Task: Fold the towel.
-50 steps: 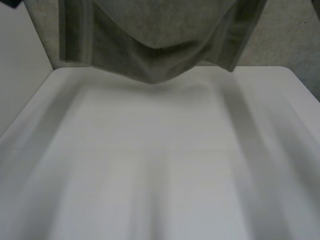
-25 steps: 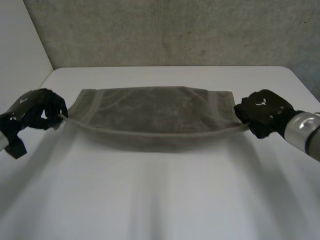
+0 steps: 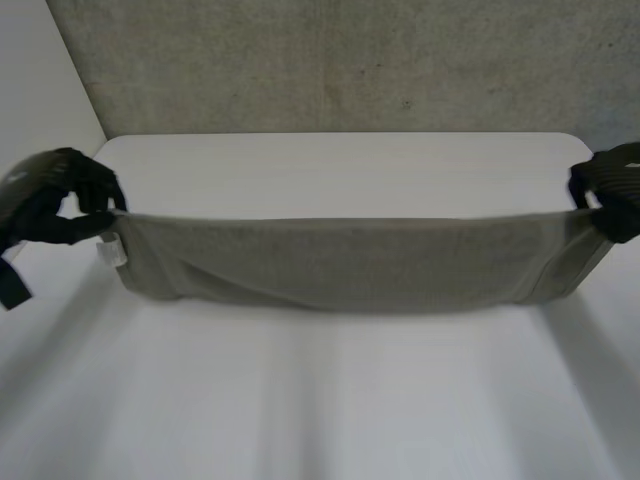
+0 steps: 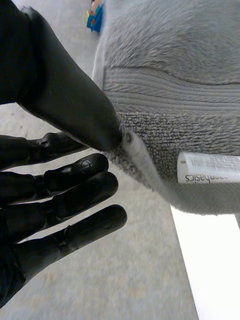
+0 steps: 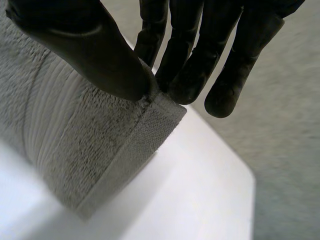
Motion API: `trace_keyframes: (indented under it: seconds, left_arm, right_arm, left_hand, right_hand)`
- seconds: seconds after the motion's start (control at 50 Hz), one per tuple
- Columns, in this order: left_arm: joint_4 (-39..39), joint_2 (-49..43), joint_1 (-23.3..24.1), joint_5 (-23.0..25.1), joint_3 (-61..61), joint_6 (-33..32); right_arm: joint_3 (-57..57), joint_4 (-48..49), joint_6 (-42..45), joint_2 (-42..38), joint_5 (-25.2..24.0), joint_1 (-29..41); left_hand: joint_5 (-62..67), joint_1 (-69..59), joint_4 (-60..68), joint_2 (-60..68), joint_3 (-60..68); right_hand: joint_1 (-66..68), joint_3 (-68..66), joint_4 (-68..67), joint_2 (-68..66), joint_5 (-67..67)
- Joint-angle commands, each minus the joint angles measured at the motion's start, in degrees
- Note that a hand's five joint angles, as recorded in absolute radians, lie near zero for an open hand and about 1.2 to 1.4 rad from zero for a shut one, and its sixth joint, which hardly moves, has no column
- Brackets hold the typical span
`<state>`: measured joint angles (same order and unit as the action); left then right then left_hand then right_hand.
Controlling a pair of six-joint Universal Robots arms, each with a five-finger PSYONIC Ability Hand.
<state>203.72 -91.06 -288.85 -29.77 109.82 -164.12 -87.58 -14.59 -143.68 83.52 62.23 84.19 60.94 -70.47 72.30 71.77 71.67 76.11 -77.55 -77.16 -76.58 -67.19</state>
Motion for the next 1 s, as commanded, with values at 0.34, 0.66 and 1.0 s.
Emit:
trace_keyframes:
  seconds: [0.34, 0.66, 1.0]
  left_arm:
    - [3.79, -37.07, 14.19, -19.09, -29.38, -1.03]
    - [3.97, -45.60, 17.62, -23.75, -41.08, -1.03]
    - [-1.73, -45.09, 19.29, -25.16, -44.08, -0.86]
  right_arm:
    - [21.74, 12.38, -2.65, -30.78, 20.29, 13.28]
    - [34.23, 18.55, -3.98, -40.81, 24.96, 18.55]
    - [43.90, 17.32, -3.71, -48.28, 30.50, 21.28]
  left_hand:
    - [1.68, -2.16, 0.32, 0.86, 0.95]
    - [1.18, -1.65, -0.18, 0.35, 0.45]
    - [-60.56, 60.08, -61.92, -61.38, -61.29]
  right_hand:
    - [3.89, -2.45, -2.84, -3.42, -2.81]
    - [3.89, -2.45, -2.84, -3.42, -2.81]
    - [-66.11, 67.55, 67.16, 66.58, 67.19]
